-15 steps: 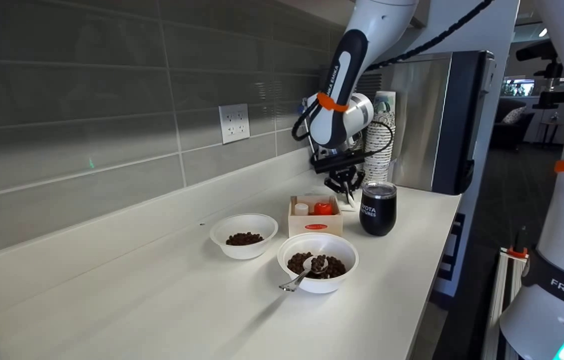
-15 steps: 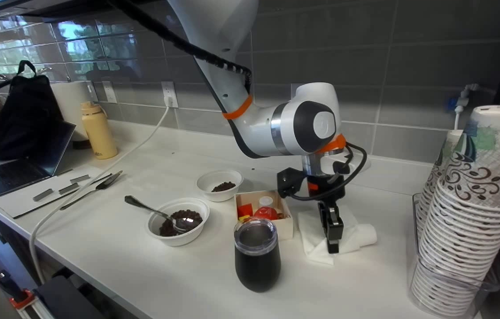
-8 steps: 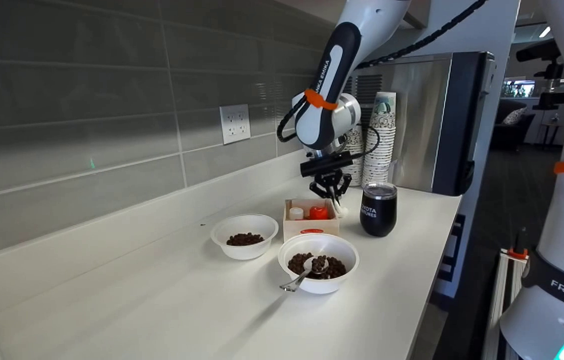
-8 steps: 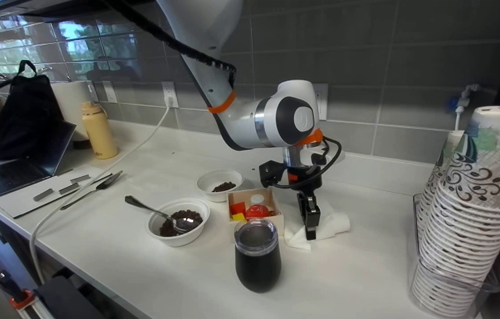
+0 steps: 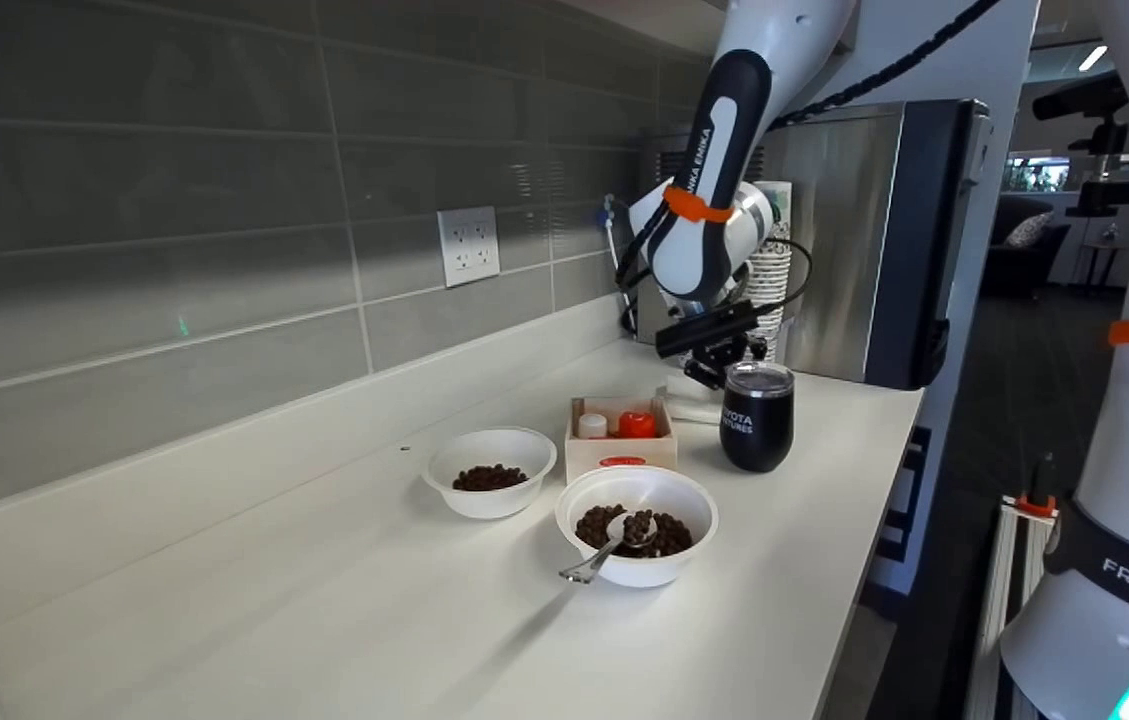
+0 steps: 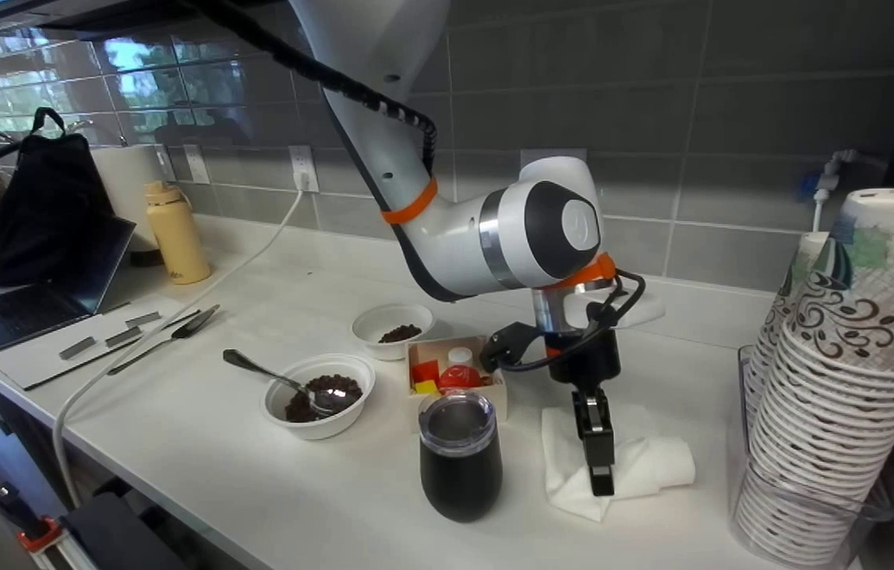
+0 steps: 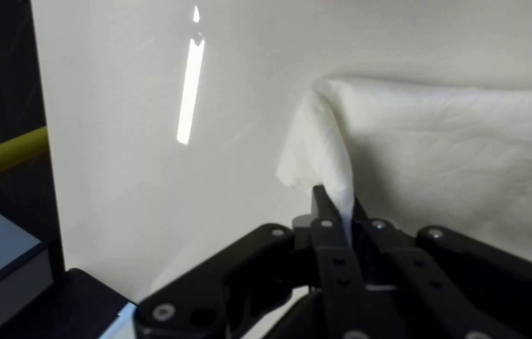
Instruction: Use the tissue to wipe the counter
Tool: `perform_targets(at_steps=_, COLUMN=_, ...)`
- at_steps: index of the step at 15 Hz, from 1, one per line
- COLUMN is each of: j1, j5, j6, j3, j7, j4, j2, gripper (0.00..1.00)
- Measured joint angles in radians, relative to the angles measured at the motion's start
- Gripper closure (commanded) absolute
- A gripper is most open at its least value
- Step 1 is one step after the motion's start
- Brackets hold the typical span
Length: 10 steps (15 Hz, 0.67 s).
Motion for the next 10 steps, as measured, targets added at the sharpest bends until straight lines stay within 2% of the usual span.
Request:
perform_targets(at_steps=3, j1=-0.019, j5=-0.007, j6=-0.017, j3=-0.016, j7=0.013, j4=-0.038, j2=-0.013, gripper=0.98)
perform_targets(at_steps=5, j1=-0.036, j5=-0.003, j6=-0.017, j3=-0.003, j7=0.008, j4=-0.052, j2=-0.022, gripper=0.98)
perform_targets(at_steps=10, j1=-0.076, j5=0.102, j6=-0.016, j3=0.114, j7=-0.085, j4=-0.065, j2=-0.061, gripper=0.98)
